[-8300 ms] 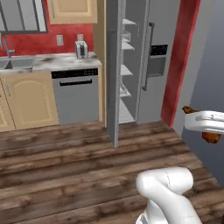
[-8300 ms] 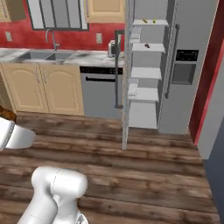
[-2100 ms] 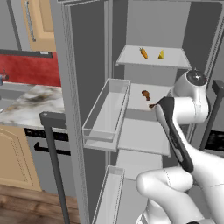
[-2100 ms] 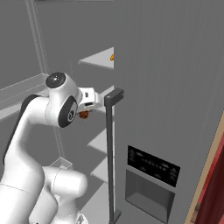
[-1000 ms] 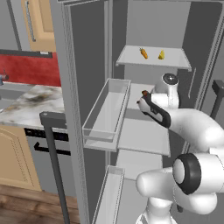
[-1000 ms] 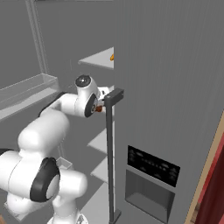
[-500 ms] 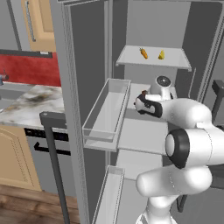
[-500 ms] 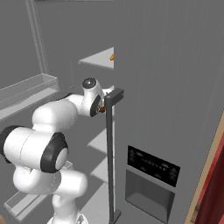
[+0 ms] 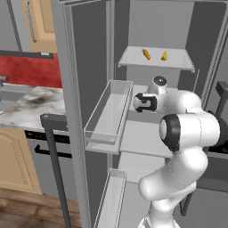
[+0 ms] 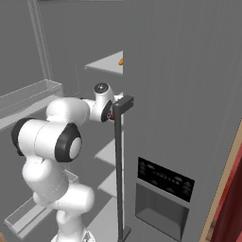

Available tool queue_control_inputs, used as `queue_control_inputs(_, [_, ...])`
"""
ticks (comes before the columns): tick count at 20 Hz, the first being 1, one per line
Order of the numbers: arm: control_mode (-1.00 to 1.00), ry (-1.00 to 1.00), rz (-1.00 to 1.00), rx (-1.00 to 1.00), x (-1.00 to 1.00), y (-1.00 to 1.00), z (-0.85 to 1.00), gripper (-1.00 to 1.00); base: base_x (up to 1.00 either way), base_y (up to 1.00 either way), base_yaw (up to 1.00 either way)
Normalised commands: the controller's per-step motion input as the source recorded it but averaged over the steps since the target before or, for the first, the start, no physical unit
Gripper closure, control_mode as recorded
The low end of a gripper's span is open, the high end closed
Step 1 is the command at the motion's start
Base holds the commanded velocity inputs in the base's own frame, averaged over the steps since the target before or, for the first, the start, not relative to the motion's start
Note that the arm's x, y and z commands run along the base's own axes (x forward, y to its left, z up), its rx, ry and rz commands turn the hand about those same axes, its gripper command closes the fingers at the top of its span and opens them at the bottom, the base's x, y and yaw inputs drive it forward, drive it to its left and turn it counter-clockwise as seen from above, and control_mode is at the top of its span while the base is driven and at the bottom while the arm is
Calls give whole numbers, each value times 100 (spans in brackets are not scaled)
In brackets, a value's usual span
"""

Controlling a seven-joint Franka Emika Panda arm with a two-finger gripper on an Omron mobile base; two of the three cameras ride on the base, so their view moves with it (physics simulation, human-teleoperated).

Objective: Transport the chicken drumstick and lemon wedge to the fridge. Place the chicken drumstick on the rack containing meat and place the lemon wedge on the rack containing the vegetable, ensuring meats and vegetables are on different racks.

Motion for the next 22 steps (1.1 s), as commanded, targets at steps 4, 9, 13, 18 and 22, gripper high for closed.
queue_control_inputs(4, [-100,4,0,0,46,0,-39,100,0,0,0])
queue_control_inputs(9, [-100,0,0,0,44,-8,-31,100,0,0,0])
queue_control_inputs(13, [-100,0,1,0,43,-14,-25,100,0,0,0])
queue_control_inputs(18, [-100,0,3,0,43,-16,-32,100,0,0,0])
queue_control_inputs(22, [-100,0,3,0,42,-1,-48,-100,0,0,0])
